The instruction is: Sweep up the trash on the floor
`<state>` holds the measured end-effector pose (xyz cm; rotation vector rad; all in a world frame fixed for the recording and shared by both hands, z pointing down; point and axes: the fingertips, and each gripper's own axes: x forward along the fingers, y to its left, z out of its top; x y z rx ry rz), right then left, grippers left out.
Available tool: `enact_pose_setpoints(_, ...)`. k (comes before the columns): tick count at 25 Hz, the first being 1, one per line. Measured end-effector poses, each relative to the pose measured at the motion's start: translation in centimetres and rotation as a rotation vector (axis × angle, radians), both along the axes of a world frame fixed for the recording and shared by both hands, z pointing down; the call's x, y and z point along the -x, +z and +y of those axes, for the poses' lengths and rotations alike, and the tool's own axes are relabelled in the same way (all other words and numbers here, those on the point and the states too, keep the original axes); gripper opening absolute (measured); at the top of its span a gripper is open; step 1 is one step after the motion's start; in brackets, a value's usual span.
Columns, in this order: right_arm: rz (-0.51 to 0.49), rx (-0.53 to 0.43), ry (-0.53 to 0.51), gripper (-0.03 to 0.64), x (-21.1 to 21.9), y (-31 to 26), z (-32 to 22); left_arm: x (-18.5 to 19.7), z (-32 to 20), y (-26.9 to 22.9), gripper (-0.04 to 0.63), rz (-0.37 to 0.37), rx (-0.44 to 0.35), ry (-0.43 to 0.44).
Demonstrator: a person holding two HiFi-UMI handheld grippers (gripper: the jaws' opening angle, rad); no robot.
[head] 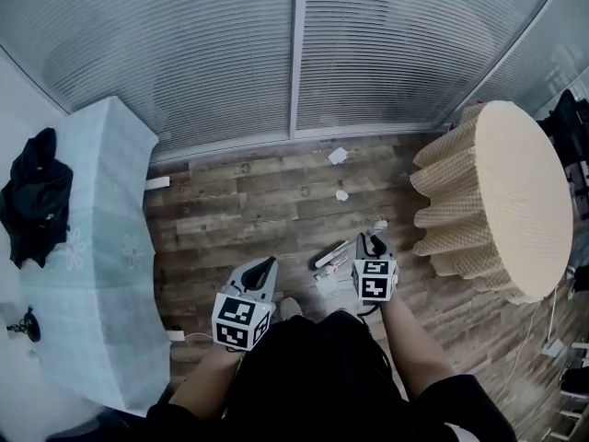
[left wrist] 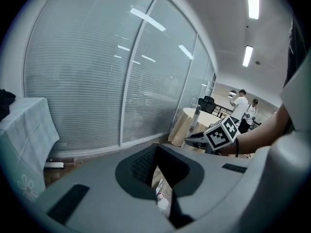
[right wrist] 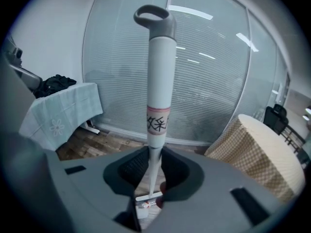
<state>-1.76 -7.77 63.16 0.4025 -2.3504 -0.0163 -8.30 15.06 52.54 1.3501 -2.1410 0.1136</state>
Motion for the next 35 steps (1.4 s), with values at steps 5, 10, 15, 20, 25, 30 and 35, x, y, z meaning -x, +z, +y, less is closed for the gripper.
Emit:
enact_pose_setpoints(5,-0.069,-0.016,0.043,0.091,1.8,-2.8,-1.7,1.9,1.3,-0.4,-0.005,-0.027,-0.003,-0.021)
enact_pose_setpoints(10,-0.116,-0.022,0.044,0.089,4.0,-4.3,-3.1,3.8,1.4,-1.2,-0.005,-0.033,-0.013,-0.050)
enact_pose_setpoints(15,-0.114,-0.025,0.076,0.089,6.5,-3.6,-5.2,6.4,0.1,-0.8,-0.005,-0.029,0.001,-0.037)
enact_pose_setpoints(20,-0.114,-0.035,0.100,0.089,10.6,-2.7,-8.5,11.6,-3.8,0.6,-0.005,-0.020,0.025,0.008)
enact_pose_setpoints(25,-0.110,-0.020,0.204,0.089,14.4,-2.1,-13.3,19.2,-10.3,0.7,-0.005,-0.019,0.050,0.126)
enact_pose_setpoints(30,-0.121,-0.020,0.285,0.089,17.6,-2.9,-18.7,26.0,-17.6,-1.0,-0.005,-0.056,0.043,0.235)
enact_pose_setpoints(35,-0.135,-0.036,0.377,0.089,20.5,-3.4,-22.9,31.1,-22.6,-1.1,-0.005,-0.069,0.052,0.313)
